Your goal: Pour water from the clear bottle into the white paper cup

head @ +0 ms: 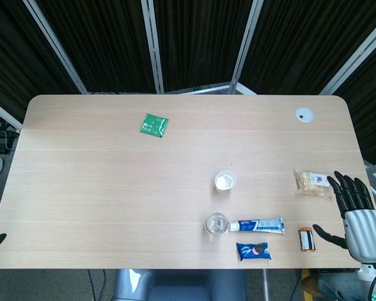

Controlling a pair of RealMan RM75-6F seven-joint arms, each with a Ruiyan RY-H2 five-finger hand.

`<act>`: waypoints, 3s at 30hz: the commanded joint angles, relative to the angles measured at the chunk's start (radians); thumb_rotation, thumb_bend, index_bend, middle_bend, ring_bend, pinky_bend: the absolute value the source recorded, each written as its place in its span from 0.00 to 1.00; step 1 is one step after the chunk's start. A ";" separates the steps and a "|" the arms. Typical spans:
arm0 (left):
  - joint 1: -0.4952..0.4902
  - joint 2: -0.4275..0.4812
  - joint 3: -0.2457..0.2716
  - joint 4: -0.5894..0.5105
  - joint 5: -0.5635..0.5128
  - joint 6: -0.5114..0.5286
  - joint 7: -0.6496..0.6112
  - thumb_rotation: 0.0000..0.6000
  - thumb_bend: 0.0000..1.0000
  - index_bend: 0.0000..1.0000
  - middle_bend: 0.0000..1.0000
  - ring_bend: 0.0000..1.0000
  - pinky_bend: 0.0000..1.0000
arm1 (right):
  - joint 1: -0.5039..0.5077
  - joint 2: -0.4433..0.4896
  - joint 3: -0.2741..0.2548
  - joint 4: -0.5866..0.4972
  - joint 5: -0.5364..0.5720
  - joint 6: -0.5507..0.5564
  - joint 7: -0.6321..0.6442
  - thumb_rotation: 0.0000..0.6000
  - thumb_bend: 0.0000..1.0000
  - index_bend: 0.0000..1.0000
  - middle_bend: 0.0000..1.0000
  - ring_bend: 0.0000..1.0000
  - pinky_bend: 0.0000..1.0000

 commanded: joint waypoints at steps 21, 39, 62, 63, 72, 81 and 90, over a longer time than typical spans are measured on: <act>-0.037 -0.040 -0.028 -0.007 -0.016 -0.040 0.051 1.00 0.00 0.00 0.00 0.00 0.00 | 0.305 -0.102 -0.163 0.480 -0.213 -0.402 0.947 1.00 0.00 0.00 0.00 0.00 0.00; -0.074 -0.095 -0.057 0.002 -0.139 -0.123 0.158 1.00 0.00 0.00 0.00 0.00 0.00 | 0.419 -0.341 -0.254 0.747 -0.339 -0.340 1.173 1.00 0.00 0.00 0.07 0.00 0.03; -0.106 -0.115 -0.078 0.026 -0.228 -0.174 0.176 1.00 0.00 0.00 0.00 0.00 0.00 | 0.553 -0.490 -0.239 0.726 -0.244 -0.476 1.112 1.00 0.00 0.00 0.11 0.01 0.09; -0.107 -0.116 -0.078 0.027 -0.232 -0.176 0.177 1.00 0.00 0.00 0.00 0.00 0.00 | 0.557 -0.497 -0.239 0.727 -0.238 -0.482 1.110 1.00 0.00 0.00 0.11 0.01 0.09; -0.119 -0.118 -0.079 0.026 -0.264 -0.198 0.194 1.00 0.00 0.00 0.00 0.00 0.00 | 0.586 -0.553 -0.241 0.760 -0.202 -0.505 1.107 1.00 0.00 0.00 0.13 0.03 0.09; -0.124 -0.117 -0.075 0.026 -0.271 -0.203 0.191 1.00 0.00 0.00 0.00 0.00 0.00 | 0.610 -0.596 -0.239 0.772 -0.173 -0.522 1.098 1.00 0.00 0.02 0.15 0.05 0.09; -0.129 -0.116 -0.073 0.027 -0.277 -0.209 0.189 1.00 0.00 0.00 0.00 0.00 0.00 | 0.611 -0.640 -0.223 0.796 -0.118 -0.549 1.077 1.00 0.00 0.13 0.25 0.12 0.13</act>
